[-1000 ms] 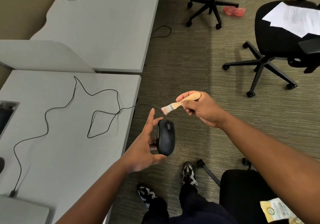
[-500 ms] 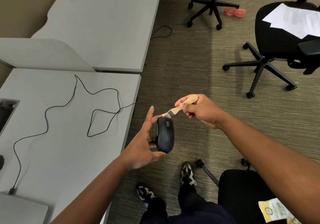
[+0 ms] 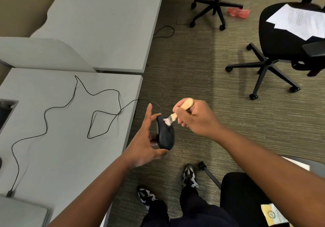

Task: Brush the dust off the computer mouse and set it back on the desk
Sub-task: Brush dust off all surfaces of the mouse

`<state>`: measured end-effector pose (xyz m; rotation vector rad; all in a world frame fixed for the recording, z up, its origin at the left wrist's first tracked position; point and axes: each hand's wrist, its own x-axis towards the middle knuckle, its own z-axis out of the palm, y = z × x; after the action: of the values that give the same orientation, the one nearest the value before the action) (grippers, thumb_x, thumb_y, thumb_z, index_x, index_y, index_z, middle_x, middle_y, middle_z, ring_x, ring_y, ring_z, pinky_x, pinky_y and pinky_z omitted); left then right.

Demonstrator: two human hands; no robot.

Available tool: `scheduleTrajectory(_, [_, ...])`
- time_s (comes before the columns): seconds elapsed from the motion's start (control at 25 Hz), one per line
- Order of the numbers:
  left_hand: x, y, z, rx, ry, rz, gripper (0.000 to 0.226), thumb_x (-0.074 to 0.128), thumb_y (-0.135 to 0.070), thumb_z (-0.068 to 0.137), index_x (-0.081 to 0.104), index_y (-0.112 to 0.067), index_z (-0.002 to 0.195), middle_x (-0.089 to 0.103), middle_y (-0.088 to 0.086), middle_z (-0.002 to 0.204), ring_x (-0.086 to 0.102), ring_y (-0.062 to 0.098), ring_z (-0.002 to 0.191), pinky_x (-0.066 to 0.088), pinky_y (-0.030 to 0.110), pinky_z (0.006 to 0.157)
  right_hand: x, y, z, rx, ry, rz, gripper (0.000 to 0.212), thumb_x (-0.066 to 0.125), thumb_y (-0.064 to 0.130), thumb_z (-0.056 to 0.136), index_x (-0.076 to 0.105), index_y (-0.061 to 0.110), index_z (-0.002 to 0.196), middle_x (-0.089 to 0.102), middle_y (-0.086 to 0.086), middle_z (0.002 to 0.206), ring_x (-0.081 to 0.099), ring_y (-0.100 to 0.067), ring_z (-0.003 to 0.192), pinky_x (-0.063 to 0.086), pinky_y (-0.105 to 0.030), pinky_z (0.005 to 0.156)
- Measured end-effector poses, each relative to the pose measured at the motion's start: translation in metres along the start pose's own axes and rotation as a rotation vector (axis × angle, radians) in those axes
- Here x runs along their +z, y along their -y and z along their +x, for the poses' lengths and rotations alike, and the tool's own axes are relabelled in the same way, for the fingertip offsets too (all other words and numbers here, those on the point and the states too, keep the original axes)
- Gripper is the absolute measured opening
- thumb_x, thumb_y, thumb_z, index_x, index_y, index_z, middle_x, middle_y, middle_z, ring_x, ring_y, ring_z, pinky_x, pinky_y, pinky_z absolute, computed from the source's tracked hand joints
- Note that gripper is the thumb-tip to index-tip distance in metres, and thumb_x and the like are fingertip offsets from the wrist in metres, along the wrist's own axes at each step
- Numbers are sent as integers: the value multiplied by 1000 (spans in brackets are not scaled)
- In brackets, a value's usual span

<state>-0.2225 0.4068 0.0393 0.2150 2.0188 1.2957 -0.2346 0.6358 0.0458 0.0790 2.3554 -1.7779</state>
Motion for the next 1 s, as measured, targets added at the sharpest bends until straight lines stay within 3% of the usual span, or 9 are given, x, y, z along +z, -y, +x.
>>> scheduleTrajectory(0.08, [0, 0, 2, 8, -21, 1, 149, 87, 13, 74, -16, -49, 162, 28, -55, 143, 74, 18, 113, 66, 40, 86, -2, 3, -1, 0, -3, -13, 16, 60, 16, 99, 72, 11, 89, 73, -11, 68, 67, -15, 57, 56, -36, 59])
scheduleTrajectory(0.24, [0, -3, 4, 10, -27, -3, 151, 86, 14, 75, -18, -56, 158, 27, -40, 153, 76, 18, 111, 66, 38, 80, 4, 5, 0, -122, -105, -56, 15, 61, 26, 103, 73, 18, 99, 76, -4, 73, 73, -22, 66, 62, -45, 63])
scheduleTrajectory(0.4, [1, 1, 8, 14, -65, -5, 153, 88, 12, 71, -16, -58, 158, 36, -41, 146, 71, 28, 120, 66, 44, 86, 7, 5, -2, -30, -36, -67, 18, 60, 17, 99, 73, 15, 87, 73, -9, 67, 70, -29, 62, 58, -53, 61])
scheduleTrajectory(0.52, [2, 1, 10, 18, -70, -2, 151, 87, 14, 73, -15, -58, 158, 32, -34, 154, 72, 26, 119, 65, 39, 86, 10, 6, -2, -72, -128, -25, 16, 61, 22, 101, 74, 18, 92, 74, -6, 69, 72, -24, 64, 61, -50, 63])
scheduleTrajectory(0.68, [2, 3, 11, 10, -82, -7, 152, 89, 13, 71, -13, -56, 159, 31, -28, 157, 73, 23, 116, 65, 37, 86, 11, 9, 0, -5, -32, -127, 19, 59, 18, 98, 73, 16, 85, 74, -8, 67, 71, -29, 64, 59, -53, 63])
scheduleTrajectory(0.8, [3, 4, 11, 3, -65, -8, 151, 88, 14, 72, -13, -57, 159, 32, -35, 155, 73, 23, 116, 65, 42, 89, 10, 11, 1, -37, -115, -91, 18, 60, 23, 99, 74, 17, 90, 75, -6, 67, 72, -28, 63, 60, -53, 62])
scheduleTrajectory(0.88, [4, 3, 12, 2, -61, -12, 150, 88, 15, 72, -12, -55, 160, 29, -30, 159, 75, 20, 113, 65, 41, 88, 13, 11, 0, -61, -110, -112, 16, 60, 27, 100, 74, 21, 95, 76, -5, 71, 74, -29, 66, 61, -54, 62])
scheduleTrajectory(1.0, [3, 4, 11, -10, -85, -27, 151, 89, 13, 72, -14, -54, 160, 28, -22, 162, 73, 21, 116, 64, 37, 90, 12, 11, -2, 47, -33, -118, 19, 59, 17, 97, 74, 18, 85, 75, -6, 68, 73, -27, 64, 60, -55, 62])
